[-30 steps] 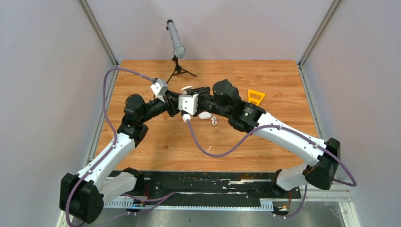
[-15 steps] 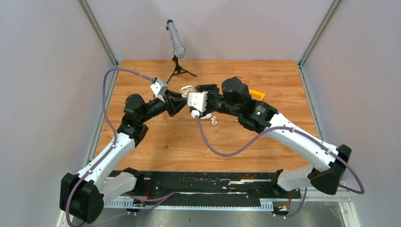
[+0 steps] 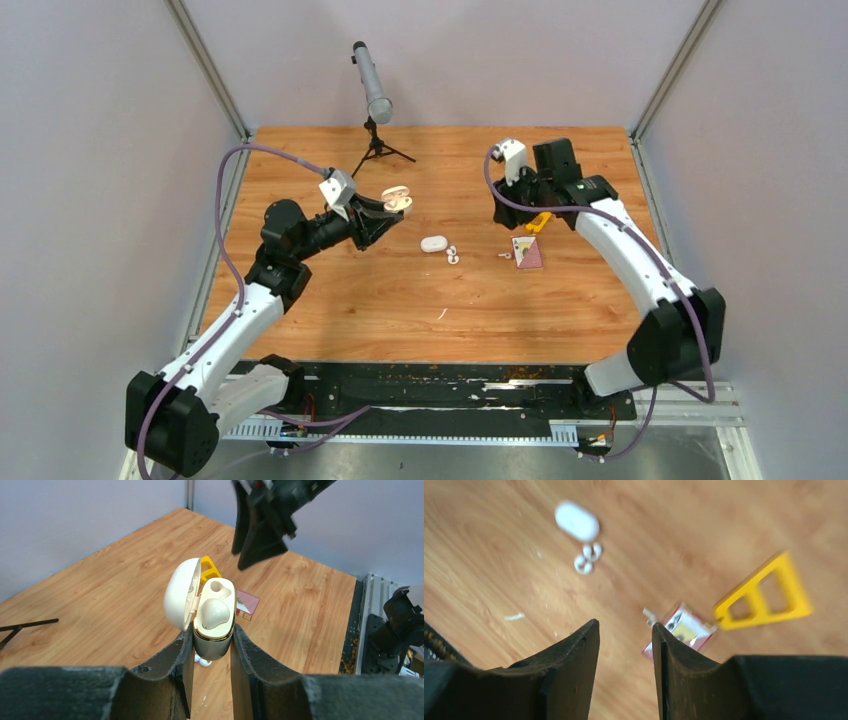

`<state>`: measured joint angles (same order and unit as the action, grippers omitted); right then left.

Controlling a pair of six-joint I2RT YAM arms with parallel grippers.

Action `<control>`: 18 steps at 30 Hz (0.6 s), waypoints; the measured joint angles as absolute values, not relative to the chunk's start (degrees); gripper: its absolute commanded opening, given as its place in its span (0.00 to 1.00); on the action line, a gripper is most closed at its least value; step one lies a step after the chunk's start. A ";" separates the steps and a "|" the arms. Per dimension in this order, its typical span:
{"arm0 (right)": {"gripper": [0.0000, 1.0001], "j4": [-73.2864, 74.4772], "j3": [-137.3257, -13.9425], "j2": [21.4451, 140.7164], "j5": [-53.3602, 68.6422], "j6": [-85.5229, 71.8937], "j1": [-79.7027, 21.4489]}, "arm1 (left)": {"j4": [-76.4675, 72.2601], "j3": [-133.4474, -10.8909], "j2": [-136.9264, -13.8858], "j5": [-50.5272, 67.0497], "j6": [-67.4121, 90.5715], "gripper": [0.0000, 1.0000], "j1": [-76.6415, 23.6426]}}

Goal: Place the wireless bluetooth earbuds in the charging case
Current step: Adjust the earbud at the center of the board.

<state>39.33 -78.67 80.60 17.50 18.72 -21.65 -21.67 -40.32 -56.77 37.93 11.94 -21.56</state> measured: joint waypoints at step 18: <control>0.33 47.53 -64.42 95.90 19.81 1.78 -17.41 | -15.59 -41.58 -55.55 38.30 8.40 0.00 -21.56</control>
